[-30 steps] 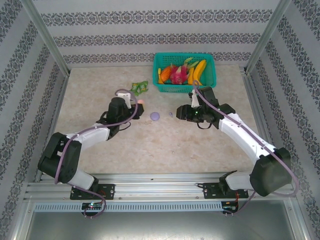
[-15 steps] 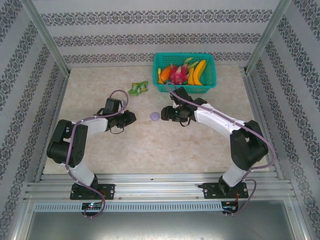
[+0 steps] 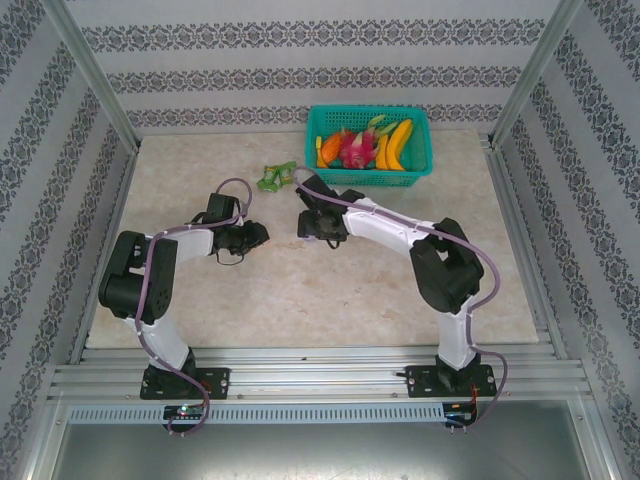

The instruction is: Insert wireless bluetooth earbuds into charging case

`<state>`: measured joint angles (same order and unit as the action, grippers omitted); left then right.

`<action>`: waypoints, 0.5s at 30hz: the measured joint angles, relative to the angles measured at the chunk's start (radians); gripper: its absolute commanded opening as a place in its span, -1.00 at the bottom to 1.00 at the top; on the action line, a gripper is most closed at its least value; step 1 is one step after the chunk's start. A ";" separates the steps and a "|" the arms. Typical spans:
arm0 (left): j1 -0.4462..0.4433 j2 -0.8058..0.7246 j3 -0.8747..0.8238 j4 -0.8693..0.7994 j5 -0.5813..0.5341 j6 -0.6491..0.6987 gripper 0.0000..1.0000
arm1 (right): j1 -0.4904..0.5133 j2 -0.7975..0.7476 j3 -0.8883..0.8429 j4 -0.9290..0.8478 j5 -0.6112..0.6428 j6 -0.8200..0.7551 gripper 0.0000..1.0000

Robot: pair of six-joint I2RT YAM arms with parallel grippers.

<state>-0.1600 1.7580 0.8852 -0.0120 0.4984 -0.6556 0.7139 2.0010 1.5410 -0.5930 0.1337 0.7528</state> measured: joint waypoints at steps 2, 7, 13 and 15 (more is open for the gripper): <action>0.003 0.000 0.008 -0.008 0.003 0.000 -0.23 | 0.013 0.037 0.046 -0.022 0.027 0.021 0.52; 0.010 0.000 0.024 -0.019 0.002 0.000 0.10 | 0.025 0.113 0.161 -0.084 0.074 0.060 0.66; 0.011 -0.023 0.032 -0.061 -0.019 0.012 0.98 | 0.029 0.177 0.266 -0.145 0.110 0.098 0.66; 0.012 -0.047 0.032 -0.077 -0.036 0.017 1.00 | 0.029 0.201 0.299 -0.164 0.114 0.113 0.65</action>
<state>-0.1482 1.7107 0.9173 -0.0895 0.4625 -0.6388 0.7425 2.2017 1.8400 -0.7574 0.2478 0.8658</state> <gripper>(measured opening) 0.971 0.828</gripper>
